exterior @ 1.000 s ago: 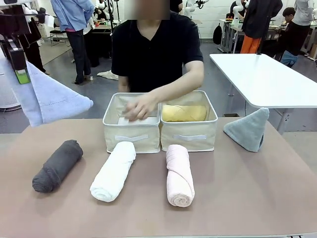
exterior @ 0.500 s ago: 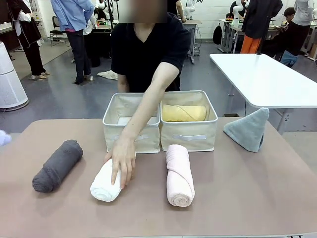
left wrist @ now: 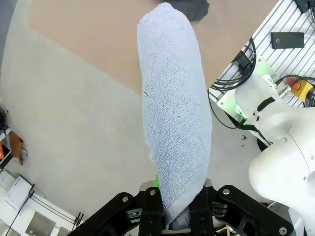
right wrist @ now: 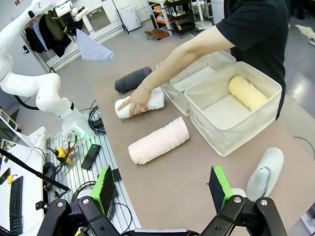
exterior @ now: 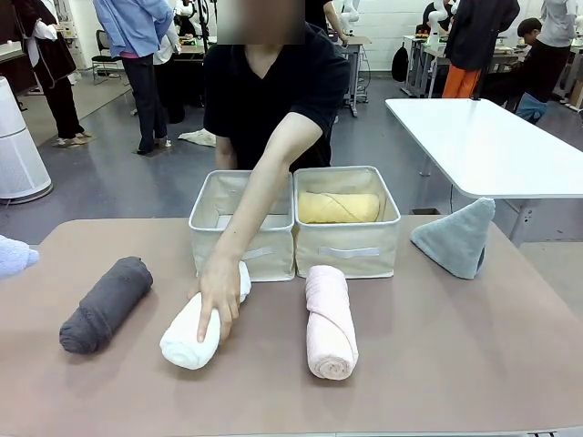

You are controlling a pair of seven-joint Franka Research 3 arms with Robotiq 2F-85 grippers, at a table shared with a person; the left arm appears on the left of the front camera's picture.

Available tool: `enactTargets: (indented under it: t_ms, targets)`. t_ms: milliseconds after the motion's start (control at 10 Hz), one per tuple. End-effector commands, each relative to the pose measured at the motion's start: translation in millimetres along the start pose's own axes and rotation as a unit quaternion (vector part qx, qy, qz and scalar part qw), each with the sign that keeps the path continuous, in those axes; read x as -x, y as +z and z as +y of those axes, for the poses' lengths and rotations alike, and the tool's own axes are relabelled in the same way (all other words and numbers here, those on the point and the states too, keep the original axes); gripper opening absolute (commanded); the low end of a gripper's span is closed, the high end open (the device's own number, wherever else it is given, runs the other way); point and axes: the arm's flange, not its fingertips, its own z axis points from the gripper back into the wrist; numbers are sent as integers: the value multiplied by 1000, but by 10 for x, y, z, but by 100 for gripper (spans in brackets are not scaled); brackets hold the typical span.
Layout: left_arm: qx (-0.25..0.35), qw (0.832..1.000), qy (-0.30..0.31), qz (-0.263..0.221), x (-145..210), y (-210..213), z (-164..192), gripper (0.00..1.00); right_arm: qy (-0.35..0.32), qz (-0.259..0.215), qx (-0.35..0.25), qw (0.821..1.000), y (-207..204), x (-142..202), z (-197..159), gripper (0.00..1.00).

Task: Sort the towels based on their folding style.
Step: Pick up one triangle-folded towel and place it in the left Fabric basket.

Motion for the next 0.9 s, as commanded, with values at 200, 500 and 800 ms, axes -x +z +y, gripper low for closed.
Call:
enactTargets:
  t_ms: [200,500,800]
  targets:
    - [-1,1000,17,-11,-49,20,-38,18,4,-5,-5,1000,-12,-5,2,100]
    - [5,1000,23,-18,-69,25,-18,18,4,-5,-5,1000,-12,-5,2,100]
    - [3,999,27,-18,-55,50,-7,18,4,-5,-5,1000,-12,-5,2,100]
